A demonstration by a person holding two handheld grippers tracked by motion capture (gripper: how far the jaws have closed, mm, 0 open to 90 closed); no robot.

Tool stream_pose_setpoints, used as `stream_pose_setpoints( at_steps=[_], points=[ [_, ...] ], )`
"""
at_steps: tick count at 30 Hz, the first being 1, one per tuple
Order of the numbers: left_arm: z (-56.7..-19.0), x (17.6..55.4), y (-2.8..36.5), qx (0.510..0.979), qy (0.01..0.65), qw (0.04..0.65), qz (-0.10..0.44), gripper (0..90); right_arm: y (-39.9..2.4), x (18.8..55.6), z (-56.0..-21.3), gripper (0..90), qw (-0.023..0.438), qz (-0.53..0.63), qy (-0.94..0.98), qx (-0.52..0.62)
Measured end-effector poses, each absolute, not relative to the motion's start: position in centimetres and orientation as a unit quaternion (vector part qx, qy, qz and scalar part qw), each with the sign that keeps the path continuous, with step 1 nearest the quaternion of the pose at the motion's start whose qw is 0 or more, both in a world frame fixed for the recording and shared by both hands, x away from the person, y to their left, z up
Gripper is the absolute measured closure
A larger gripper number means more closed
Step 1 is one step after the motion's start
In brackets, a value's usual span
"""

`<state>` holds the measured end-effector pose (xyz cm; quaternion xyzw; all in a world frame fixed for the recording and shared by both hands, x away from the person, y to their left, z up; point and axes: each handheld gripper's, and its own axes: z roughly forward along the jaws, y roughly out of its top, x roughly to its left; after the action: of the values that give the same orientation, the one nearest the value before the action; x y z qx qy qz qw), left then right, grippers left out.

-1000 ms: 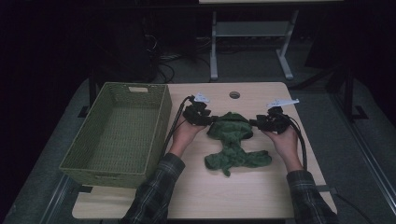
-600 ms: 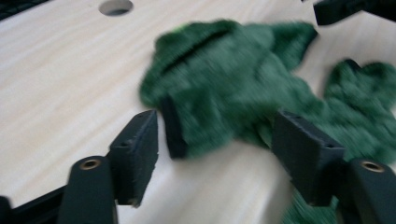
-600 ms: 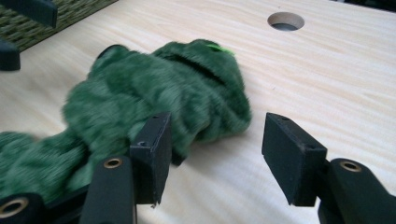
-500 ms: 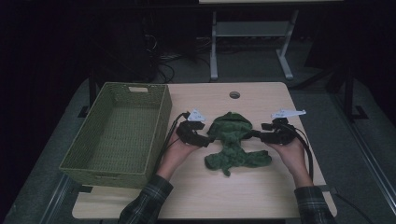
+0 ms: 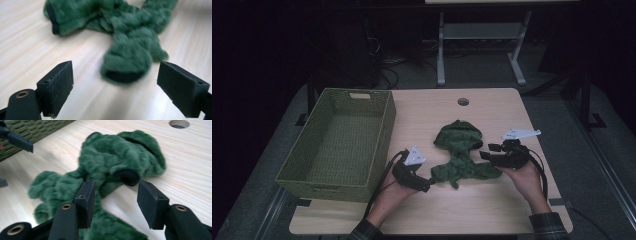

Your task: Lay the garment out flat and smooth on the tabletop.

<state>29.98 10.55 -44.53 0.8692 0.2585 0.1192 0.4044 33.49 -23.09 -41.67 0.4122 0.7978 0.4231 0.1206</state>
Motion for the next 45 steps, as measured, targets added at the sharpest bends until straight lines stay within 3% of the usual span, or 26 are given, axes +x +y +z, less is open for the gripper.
stream_pose_setpoints(
  at_steps=[14, 27, 36, 45],
  points=[
    [-47.0, 26.9, 12.8, 0.876, 0.264, 0.382, 0.13, 12.6, -19.9, 31.6, -41.8, 53.9, 0.101, 0.428, 0.821, 0.364],
    [-47.7, 26.9, 13.5, 0.879, 0.271, 0.372, 0.125, 12.6, -15.6, 30.0, -41.7, 60.2, 0.072, 0.433, 0.841, 0.318],
    [-47.7, 26.9, 13.6, 0.88, 0.271, 0.374, 0.113, 12.6, -11.3, 29.7, -42.6, 70.3, 0.049, 0.428, 0.858, 0.279],
    [-47.7, 27.0, 13.6, 0.881, 0.268, 0.371, 0.116, 12.6, -8.6, 30.5, -44.5, 71.7, 0.059, 0.391, 0.877, 0.272]
  ],
)
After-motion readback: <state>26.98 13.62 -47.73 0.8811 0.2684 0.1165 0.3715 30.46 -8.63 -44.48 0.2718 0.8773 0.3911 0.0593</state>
